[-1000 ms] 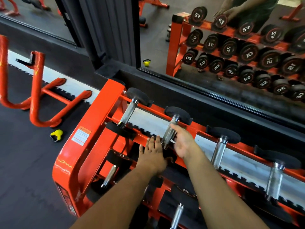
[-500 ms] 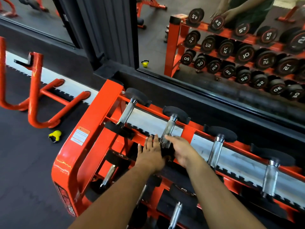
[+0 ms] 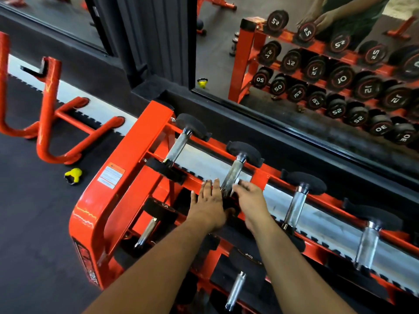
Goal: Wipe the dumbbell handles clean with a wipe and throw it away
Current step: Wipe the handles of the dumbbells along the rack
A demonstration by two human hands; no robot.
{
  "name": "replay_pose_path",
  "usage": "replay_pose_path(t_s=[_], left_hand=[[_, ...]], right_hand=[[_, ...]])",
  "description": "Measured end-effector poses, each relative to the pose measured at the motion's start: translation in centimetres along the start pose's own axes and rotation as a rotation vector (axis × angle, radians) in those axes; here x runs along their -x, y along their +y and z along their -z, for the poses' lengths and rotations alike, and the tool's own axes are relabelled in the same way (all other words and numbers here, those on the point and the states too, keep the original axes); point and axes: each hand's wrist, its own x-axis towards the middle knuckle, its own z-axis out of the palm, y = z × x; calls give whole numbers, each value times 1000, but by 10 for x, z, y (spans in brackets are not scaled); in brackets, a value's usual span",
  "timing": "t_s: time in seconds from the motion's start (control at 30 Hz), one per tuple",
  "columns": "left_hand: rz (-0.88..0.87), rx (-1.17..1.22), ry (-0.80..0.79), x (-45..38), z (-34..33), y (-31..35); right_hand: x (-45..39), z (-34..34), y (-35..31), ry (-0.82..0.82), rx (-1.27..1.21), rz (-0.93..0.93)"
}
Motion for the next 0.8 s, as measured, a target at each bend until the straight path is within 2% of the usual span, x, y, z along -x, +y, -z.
replay_pose_path(t_s=[0.1, 0.2, 0.37, 0.5, 0.6, 0.7, 0.8], left_hand=[[1, -11, 2, 1, -1, 0], [2, 9, 6, 1, 0, 0], [-20, 19, 32, 2, -1, -2], [-21, 14, 56, 1, -3, -3], [-27, 18, 32, 1, -1, -3], [-23, 7, 33, -1, -4, -4], [-24, 21, 36, 1, -3, -4]], right_hand=[[-16, -3, -29, 72, -126, -32], [-23, -9, -42, 59, -270, -108], [0, -10, -35, -37, -69, -49], [-18, -13, -52, 85, 45, 105], [-8, -10, -30, 39, 199, 143], [16, -6, 2, -88, 211, 55], [9, -11, -9, -11, 89, 54]])
